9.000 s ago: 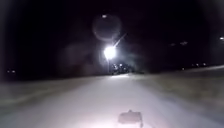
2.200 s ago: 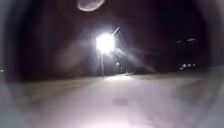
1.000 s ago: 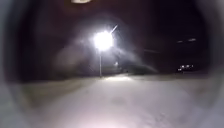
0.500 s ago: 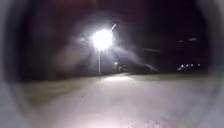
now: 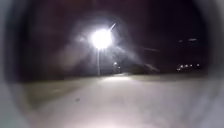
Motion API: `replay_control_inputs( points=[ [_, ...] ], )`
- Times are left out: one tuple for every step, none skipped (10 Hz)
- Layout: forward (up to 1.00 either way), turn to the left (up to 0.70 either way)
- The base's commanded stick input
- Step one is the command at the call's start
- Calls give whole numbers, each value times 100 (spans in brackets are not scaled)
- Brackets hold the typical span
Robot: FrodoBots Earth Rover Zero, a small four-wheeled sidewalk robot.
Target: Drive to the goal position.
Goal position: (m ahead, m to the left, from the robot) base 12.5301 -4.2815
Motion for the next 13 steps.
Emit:
replay_control_inputs(
  points=[
    [70, 0],
    [70, 0],
    [70, 0],
    [70, 0],
    [70, 0],
    [70, 0],
    [70, 0],
    [70, 0],
    [70, 0],
    [70, 0],
    [70, 0],
    [70, 0],
    [70, 0]
  ],
)
